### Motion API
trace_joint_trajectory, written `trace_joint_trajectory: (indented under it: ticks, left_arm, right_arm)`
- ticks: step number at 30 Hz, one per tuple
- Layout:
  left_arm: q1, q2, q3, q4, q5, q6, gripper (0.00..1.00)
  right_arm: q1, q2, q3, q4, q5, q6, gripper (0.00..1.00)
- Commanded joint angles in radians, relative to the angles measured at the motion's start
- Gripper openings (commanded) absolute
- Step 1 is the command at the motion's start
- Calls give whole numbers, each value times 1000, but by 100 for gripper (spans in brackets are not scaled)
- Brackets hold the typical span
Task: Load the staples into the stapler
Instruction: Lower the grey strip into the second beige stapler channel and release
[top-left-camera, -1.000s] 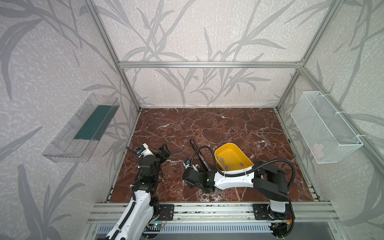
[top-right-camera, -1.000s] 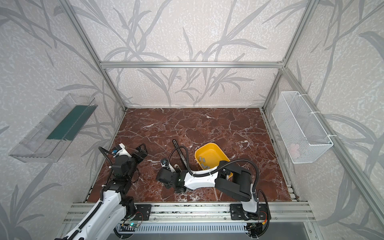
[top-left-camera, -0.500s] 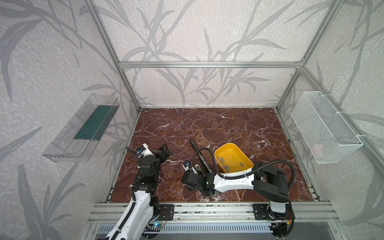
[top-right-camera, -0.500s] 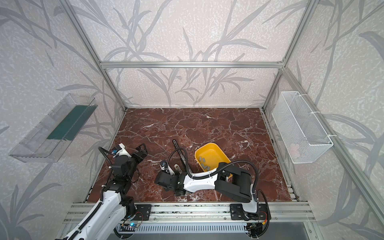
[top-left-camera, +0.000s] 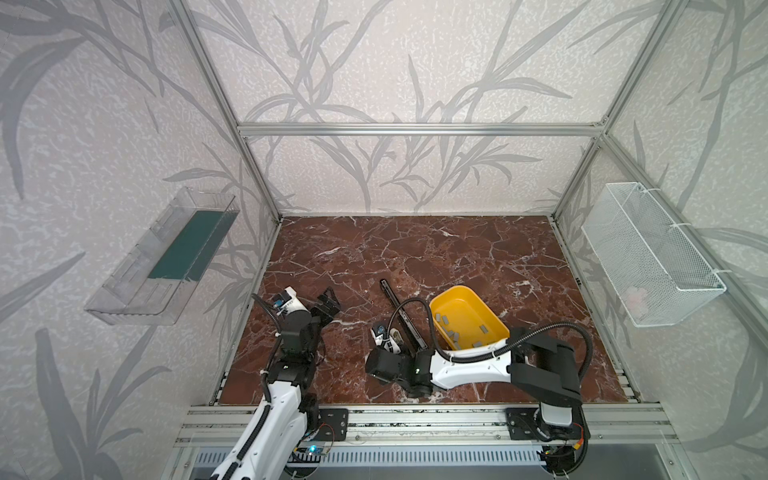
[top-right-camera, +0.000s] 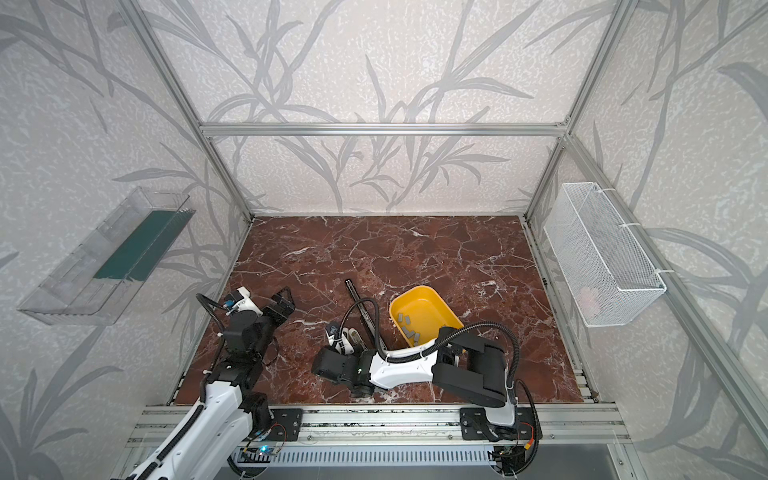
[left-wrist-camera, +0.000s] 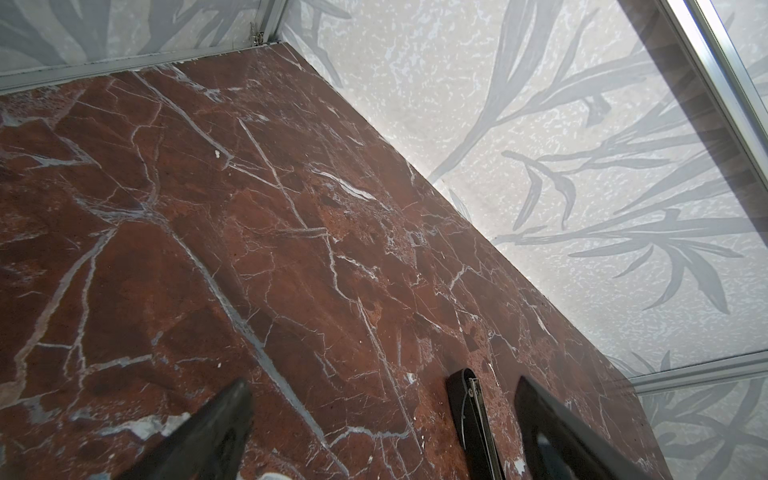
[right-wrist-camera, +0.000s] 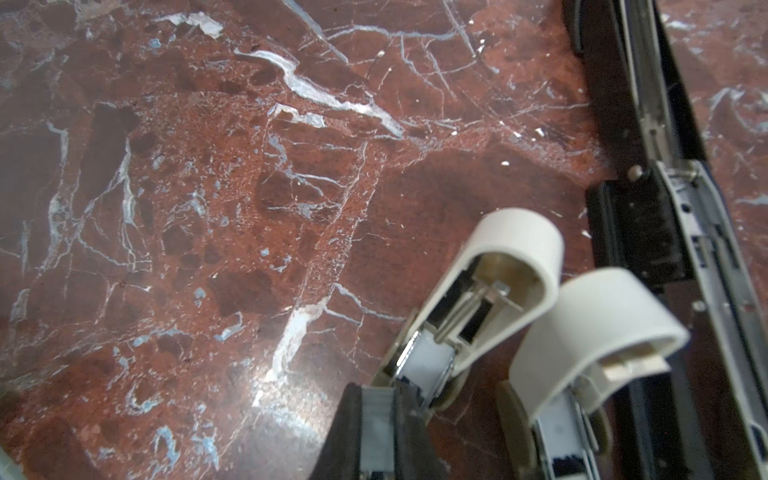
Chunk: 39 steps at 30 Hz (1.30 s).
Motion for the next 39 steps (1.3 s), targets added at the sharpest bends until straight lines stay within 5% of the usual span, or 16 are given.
trace_joint_trajectory:
  ticks: [1,13,39]
  left_arm:
    - [4,-7,14,3,-8,12,98]
    - [4,-7,13,3,-7,8,98]
    - [4,-6,13,5,-7,8,98]
  right_arm:
    - [6,-26,-24,-73,52,26,14]
    - [5,-37,-32,-126,121,79,13]
    - [6,-68,-86,-17,84,37,13]
